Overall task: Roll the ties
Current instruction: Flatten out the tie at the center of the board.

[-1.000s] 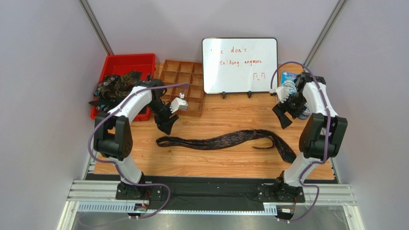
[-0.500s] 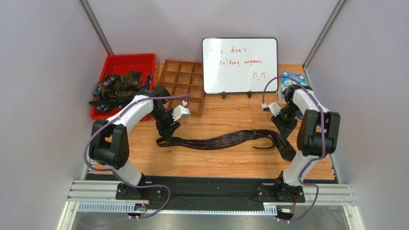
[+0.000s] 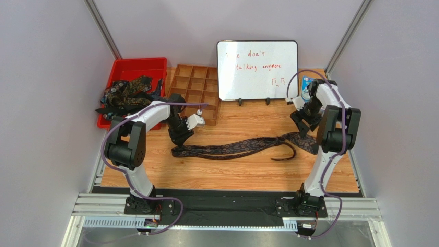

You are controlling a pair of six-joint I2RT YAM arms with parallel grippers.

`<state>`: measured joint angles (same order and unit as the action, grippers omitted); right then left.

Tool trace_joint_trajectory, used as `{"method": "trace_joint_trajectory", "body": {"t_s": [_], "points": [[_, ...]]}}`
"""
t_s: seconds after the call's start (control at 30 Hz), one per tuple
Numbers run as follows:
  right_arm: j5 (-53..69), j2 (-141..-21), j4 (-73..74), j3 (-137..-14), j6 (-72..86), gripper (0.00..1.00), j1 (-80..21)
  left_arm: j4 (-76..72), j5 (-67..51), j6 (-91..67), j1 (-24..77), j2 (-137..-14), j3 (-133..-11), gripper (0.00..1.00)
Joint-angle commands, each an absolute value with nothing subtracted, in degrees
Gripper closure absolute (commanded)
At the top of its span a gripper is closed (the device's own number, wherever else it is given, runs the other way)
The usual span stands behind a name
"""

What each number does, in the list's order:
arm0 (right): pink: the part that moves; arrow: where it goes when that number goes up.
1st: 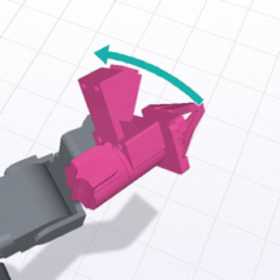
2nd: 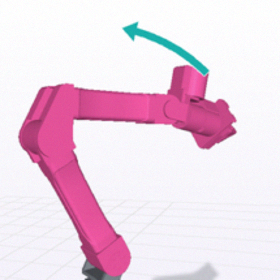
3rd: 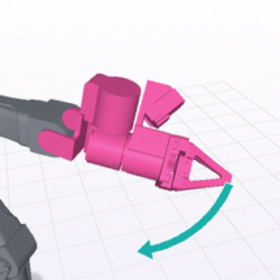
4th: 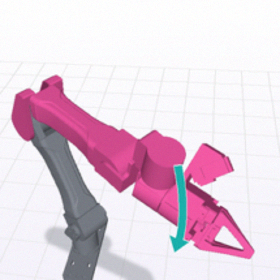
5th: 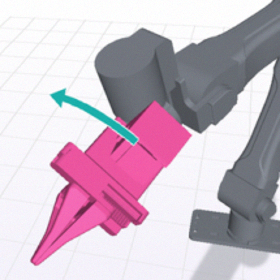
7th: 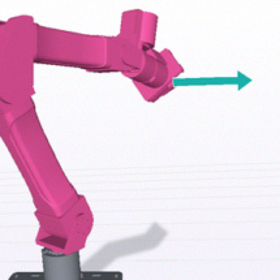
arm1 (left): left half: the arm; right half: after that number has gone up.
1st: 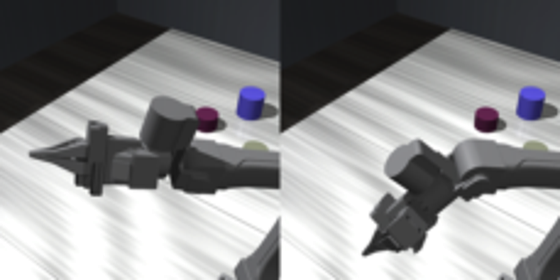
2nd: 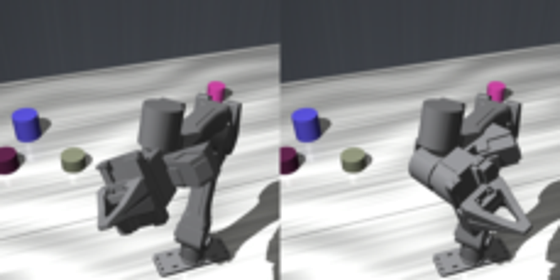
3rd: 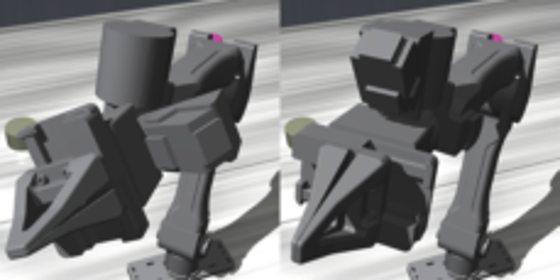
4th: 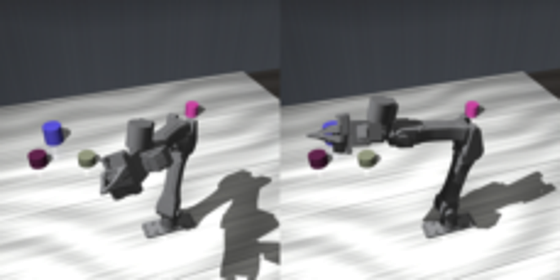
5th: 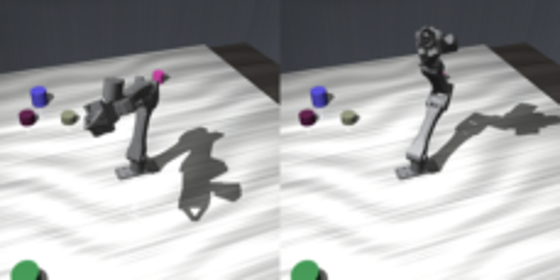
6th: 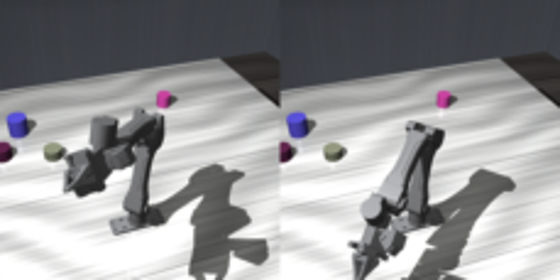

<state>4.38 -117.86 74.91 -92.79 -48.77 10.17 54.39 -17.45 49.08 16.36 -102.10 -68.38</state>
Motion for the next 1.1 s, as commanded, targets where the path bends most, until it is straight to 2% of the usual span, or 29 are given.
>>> {"method": "trace_joint_trajectory", "body": {"t_s": [0.0, 0.2, 0.33, 0.47, 0.57, 0.6, 0.7, 0.73, 0.8, 0.93, 1.07], "points": [[7.55, -103.55, 78.74, -93.44, -45.36, 0.31, 11.16, 54.49, -20.29, 47.38, 16.17, -98.18, -69.43, 0.47], [12.74, -96.69, 81.57, -80.72, -43.51, 0.49, 8.71, 55.63, -22.85, 46.93, 16.17, -95.54, -68.30, 0.39], [13.45, -95.28, 77.62, -74.46, -40.88, 0.50, 5.20, 56.07, -22.32, 47.81, 16.17, -93.88, -67.33, 0.37], [11.96, -95.18, 73.92, -69.62, -38.15, 0.40, 1.76, 56.60, -22.68, 47.73, 16.17, -92.55, -66.88, 0.37], [9.24, -96.68, 69.80, -66.72, -36.04, 0.39, 0.26, 56.51, -22.85, 47.37, 16.17, -92.46, -66.45, 0.36], [8.45, -97.20, 68.83, -66.27, -35.77, 0.42, -2.00, 56.43, -22.94, 47.46, 16.17, -92.55, -66.27, 0.36], [5.02, -99.92, 68.46, -68.37, -36.03, 0.72, -2.29, 56.25, -22.94, 47.46, 16.17, -93.07, -65.83, 0.37], [3.36, -100.37, 70.12, -69.68, -36.91, 0.87, -2.29, 56.25, -23.03, 47.63, 16.17, -93.08, -65.74, 0.38], [1.24, -101.16, 71.10, -74.60, -40.94, 0.99, -2.29, 56.16, -23.03, 48.51, 16.17, -93.08, -65.22, 0.39], [-3.77, -107.21, 74.08, -85.50, -47.19, 1.00, -2.20, 56.86, -23.47, 49.83, 16.26, -93.43, -65.48, 0.45], [-5.80, -112.93, 77.51, -94.64, -50.01, 1.00, -2.20, 58.80, -24.96, 51.33, 16.87, -93.16, -66.88, 0.46]]}}
